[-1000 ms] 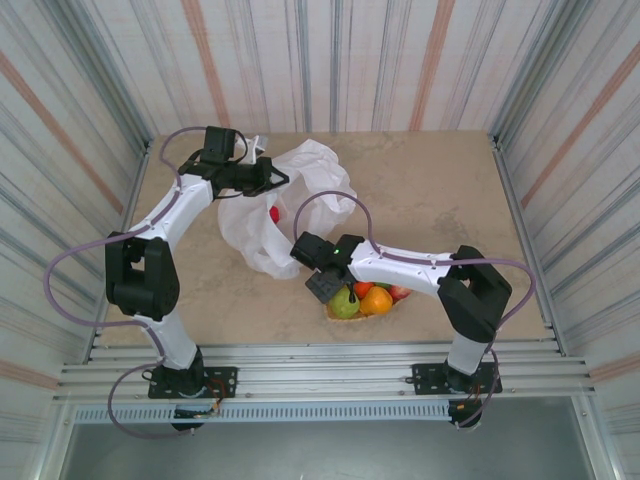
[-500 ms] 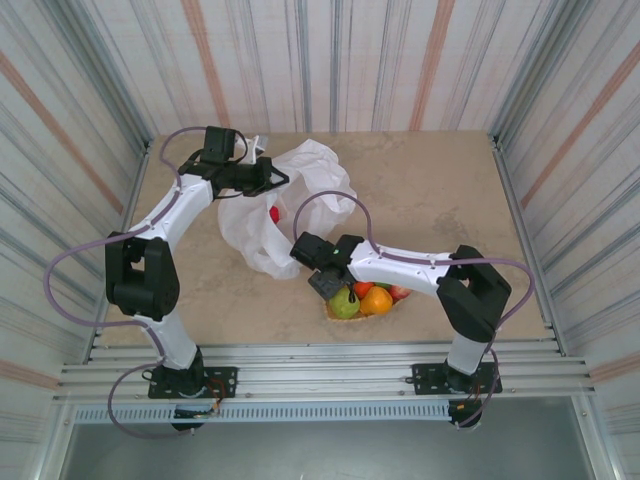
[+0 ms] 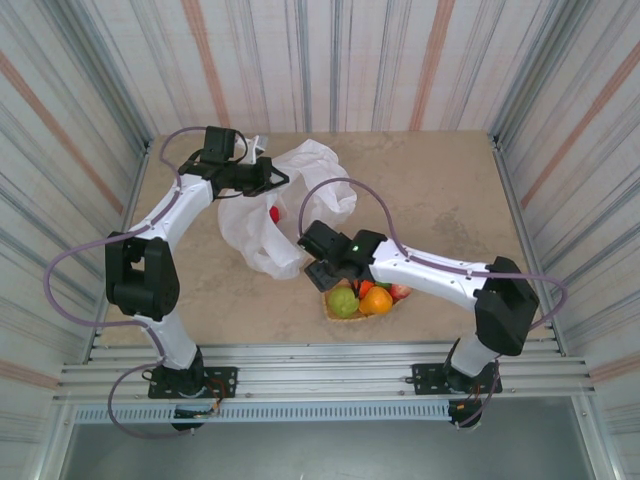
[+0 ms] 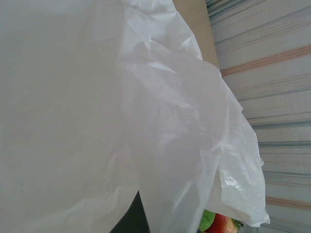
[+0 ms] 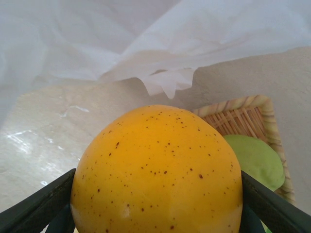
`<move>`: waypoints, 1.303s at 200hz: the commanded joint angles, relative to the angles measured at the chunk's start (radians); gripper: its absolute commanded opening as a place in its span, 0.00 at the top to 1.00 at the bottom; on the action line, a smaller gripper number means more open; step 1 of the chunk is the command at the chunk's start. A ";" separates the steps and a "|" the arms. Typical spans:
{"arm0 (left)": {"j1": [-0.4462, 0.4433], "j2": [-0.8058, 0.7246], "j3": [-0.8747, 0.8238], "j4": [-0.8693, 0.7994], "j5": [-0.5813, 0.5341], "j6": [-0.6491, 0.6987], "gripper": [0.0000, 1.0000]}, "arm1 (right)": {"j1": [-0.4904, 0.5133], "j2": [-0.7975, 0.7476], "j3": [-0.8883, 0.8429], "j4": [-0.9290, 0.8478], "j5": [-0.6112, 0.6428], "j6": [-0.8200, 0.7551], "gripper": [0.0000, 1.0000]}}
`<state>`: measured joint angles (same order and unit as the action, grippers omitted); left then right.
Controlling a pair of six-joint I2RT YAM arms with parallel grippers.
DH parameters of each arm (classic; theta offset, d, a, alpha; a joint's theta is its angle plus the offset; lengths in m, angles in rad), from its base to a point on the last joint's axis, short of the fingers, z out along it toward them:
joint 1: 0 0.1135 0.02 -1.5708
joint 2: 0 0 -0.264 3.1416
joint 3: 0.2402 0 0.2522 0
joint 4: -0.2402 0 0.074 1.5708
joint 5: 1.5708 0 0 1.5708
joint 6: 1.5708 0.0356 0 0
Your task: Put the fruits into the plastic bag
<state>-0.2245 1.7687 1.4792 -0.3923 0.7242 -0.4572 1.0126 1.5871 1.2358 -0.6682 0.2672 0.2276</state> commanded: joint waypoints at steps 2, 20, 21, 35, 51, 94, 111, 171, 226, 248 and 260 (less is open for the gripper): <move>-0.006 -0.004 0.029 -0.020 0.017 0.000 0.99 | -0.028 -0.093 -0.027 0.050 -0.056 0.019 0.30; -0.005 -0.006 0.031 -0.019 0.021 0.000 0.99 | -0.061 -0.175 -0.087 0.136 -0.135 0.014 0.30; -0.005 -0.005 0.031 -0.019 0.022 0.000 0.99 | -0.061 -0.179 -0.090 0.141 -0.146 0.015 0.30; -0.006 -0.007 0.030 -0.014 0.029 0.000 0.99 | -0.097 -0.236 -0.143 0.221 -0.211 0.021 0.31; -0.006 -0.007 0.029 -0.005 0.041 -0.007 0.99 | -0.130 -0.281 -0.190 0.312 -0.261 0.046 0.32; -0.007 -0.010 0.028 0.020 0.084 -0.028 0.99 | -0.178 -0.244 -0.195 0.476 -0.327 0.087 0.34; -0.010 -0.017 0.027 0.026 0.087 -0.031 0.99 | -0.177 -0.193 -0.168 0.501 -0.329 0.090 0.35; -0.025 -0.022 0.027 0.029 0.096 -0.034 0.99 | -0.178 0.028 -0.060 0.606 -0.233 0.101 0.37; -0.046 -0.019 0.029 0.030 0.103 -0.043 0.99 | -0.176 0.173 -0.015 0.696 -0.160 0.097 0.37; -0.052 -0.016 0.029 0.032 0.105 -0.048 0.99 | -0.175 0.193 -0.036 0.763 -0.153 0.093 0.37; -0.054 -0.015 0.028 0.033 0.107 -0.050 0.99 | -0.177 0.200 -0.038 0.774 -0.134 0.093 0.37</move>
<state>-0.2707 1.7687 1.4792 -0.3679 0.7975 -0.4980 0.8364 1.7695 1.1995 0.0238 0.0853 0.3069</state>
